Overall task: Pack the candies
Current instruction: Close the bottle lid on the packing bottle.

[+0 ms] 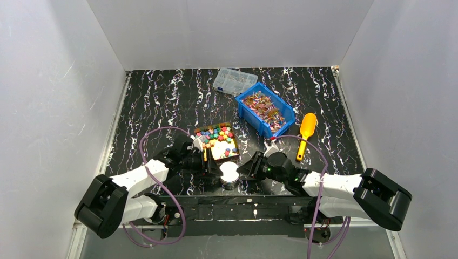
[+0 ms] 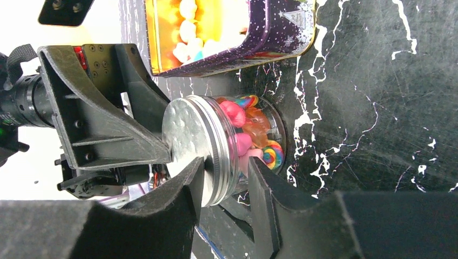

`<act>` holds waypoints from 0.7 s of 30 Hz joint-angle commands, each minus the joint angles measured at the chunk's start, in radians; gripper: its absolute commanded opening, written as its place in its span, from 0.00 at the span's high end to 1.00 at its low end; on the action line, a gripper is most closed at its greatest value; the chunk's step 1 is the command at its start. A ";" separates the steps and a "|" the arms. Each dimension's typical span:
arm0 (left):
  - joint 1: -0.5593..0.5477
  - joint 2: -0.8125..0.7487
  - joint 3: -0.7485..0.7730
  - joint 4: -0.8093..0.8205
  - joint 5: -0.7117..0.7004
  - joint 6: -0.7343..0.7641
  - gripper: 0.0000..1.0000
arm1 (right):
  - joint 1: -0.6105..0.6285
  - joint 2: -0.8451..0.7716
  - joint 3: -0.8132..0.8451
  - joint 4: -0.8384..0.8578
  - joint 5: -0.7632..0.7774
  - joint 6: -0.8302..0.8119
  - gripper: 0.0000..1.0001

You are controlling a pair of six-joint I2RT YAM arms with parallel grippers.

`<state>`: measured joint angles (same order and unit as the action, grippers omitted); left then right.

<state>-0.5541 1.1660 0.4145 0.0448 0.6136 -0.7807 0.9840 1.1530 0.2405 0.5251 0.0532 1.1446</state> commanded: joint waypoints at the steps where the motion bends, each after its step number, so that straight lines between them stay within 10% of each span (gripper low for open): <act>1: -0.006 0.020 0.015 -0.007 -0.021 0.015 0.45 | 0.008 0.008 0.027 -0.023 0.028 -0.021 0.56; 21: -0.006 0.055 0.043 -0.001 -0.028 0.009 0.43 | 0.012 0.073 0.075 -0.028 0.051 -0.013 0.52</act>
<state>-0.5541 1.2163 0.4274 0.0521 0.6140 -0.7853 0.9901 1.2060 0.2699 0.5297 0.0582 1.1530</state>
